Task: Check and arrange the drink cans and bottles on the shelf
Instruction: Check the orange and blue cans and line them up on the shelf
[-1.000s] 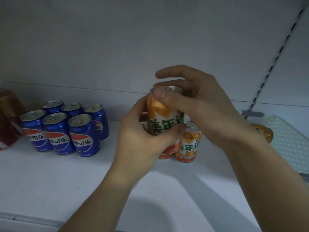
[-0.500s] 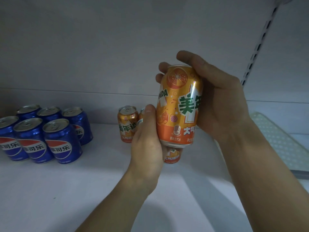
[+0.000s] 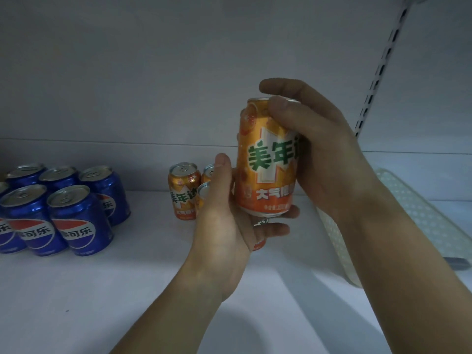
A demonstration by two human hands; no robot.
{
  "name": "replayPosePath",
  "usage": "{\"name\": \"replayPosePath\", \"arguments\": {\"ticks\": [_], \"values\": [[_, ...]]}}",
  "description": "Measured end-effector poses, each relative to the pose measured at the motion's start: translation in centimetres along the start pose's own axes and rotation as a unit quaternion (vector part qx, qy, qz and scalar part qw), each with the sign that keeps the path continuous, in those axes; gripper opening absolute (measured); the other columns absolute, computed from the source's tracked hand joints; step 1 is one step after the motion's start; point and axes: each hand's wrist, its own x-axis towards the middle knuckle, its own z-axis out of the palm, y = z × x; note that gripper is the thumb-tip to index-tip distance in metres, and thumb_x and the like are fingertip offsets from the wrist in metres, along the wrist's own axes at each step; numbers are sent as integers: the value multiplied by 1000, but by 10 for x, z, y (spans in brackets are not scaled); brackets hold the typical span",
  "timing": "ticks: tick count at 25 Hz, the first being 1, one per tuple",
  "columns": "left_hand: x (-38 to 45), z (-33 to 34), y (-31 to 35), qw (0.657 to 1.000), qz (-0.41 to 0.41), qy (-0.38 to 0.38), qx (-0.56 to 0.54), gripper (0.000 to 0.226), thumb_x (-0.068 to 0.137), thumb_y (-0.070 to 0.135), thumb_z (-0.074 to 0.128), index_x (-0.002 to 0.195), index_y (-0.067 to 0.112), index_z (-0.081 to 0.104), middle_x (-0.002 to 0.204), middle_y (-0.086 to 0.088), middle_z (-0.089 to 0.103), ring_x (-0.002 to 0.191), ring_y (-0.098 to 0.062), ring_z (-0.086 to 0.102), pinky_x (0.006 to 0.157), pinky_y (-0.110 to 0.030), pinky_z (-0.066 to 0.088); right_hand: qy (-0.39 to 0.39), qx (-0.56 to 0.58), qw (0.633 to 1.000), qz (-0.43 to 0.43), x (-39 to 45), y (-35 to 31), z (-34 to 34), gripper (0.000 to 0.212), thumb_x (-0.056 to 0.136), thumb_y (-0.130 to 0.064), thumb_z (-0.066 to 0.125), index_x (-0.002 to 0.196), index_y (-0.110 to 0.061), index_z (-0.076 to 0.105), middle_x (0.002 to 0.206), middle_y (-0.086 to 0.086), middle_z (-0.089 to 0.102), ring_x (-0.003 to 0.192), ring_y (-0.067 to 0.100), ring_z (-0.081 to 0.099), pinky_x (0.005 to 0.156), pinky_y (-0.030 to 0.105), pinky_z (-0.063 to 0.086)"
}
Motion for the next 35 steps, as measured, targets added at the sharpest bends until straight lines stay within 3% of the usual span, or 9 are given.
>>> {"name": "replayPosePath", "arguments": {"ticks": [3, 8, 13, 16, 18, 20, 29, 32, 35], "values": [[-1, 4, -2, 999, 13, 17, -26, 50, 79, 60, 43, 81, 29, 82, 91, -14, 75, 67, -25, 67, 69, -36, 45, -6, -3, 1000, 14, -2, -3, 8, 40, 91, -32, 63, 127, -15, 66, 119, 11, 74, 111, 32, 72, 98, 52, 58], [-2, 3, -2, 999, -3, 6, -52, 58, 81, 62, 43, 99, 17, 76, 105, -31, 68, 59, -27, 61, 58, -33, 43, 23, -8, 999, 28, 0, -2, 14, 36, 87, -33, 63, 116, -13, 70, 112, 9, 76, 107, 38, 73, 97, 58, 58], [0, -1, -1, 999, -14, 12, -47, 63, 82, 64, 44, 103, 14, 75, 97, -26, 71, 88, -40, 54, 45, -25, 47, 23, 17, 999, 41, 0, 1, 15, 42, 87, -35, 64, 124, -17, 66, 118, 11, 75, 111, 37, 72, 100, 58, 56], [3, -10, -1, 1000, -18, -15, 3, 63, 84, 66, 35, 90, 23, 81, 91, -16, 76, 88, -43, 58, 63, -42, 55, 9, 45, 998, 32, -1, 0, 16, 49, 89, -30, 64, 136, -17, 59, 119, 13, 74, 110, 38, 72, 98, 56, 57], [4, -15, 1, 1000, -6, -18, 15, 61, 86, 67, 40, 96, 23, 81, 100, -16, 76, 86, -38, 68, 91, -64, 48, 23, 33, 999, 8, -3, -2, 18, 47, 88, -26, 67, 134, -17, 60, 110, 15, 76, 104, 39, 74, 92, 53, 61], [3, -16, 1, 999, 16, -25, 13, 55, 81, 66, 48, 101, 25, 79, 105, -17, 75, 85, -31, 72, 99, -70, 40, 42, 16, 999, -4, -4, -4, 19, 46, 86, -26, 69, 131, -18, 62, 108, 18, 76, 99, 39, 75, 87, 51, 62], [0, -17, 4, 999, 15, -11, 46, 56, 87, 67, 36, 84, 33, 81, 92, -11, 77, 70, -29, 71, 72, -43, 52, 9, 42, 999, 25, -1, 4, 20, 44, 89, -31, 60, 126, -10, 66, 123, 20, 71, 115, 43, 69, 101, 57, 55], [0, -18, 3, 992, 38, -3, 121, 52, 87, 72, 33, 87, 45, 77, 97, -3, 79, 87, -25, 77, 79, -56, 60, 28, 0, 1000, 7, -2, 7, 22, 34, 87, -29, 64, 115, -12, 71, 113, 17, 75, 103, 36, 74, 93, 52, 60], [0, -16, 4, 991, 62, 16, 116, 46, 86, 72, 42, 88, 41, 78, 95, -1, 79, 84, -22, 77, 69, -45, 62, 31, -15, 999, -6, -4, 8, 27, 29, 83, -28, 67, 105, -11, 72, 107, 20, 75, 88, 28, 74, 82, 43, 62]]}}
